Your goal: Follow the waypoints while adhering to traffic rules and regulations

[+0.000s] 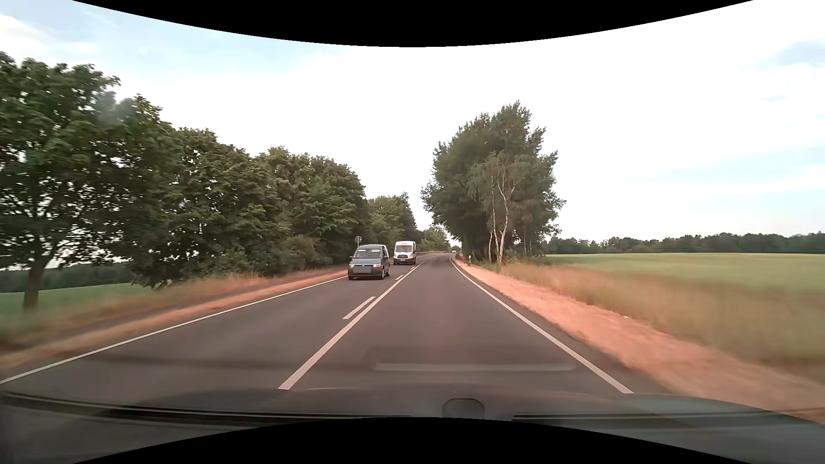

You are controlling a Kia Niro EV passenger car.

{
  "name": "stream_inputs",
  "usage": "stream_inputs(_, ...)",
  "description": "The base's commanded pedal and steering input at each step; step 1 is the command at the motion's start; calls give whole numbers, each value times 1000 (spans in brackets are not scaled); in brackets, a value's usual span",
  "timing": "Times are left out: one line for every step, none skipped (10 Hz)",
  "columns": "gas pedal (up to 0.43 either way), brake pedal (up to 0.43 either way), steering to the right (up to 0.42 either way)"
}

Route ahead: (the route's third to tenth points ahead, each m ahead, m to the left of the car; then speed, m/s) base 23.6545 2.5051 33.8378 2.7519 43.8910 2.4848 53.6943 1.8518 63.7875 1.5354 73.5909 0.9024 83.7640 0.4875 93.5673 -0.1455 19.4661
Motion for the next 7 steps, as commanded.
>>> stream_inputs(358,0,0)
stream_inputs(358,0,0)
stream_inputs(358,0,0)
stream_inputs(358,0,0)
stream_inputs(370,0,0)
stream_inputs(370,0,0)
stream_inputs(370,0,0)
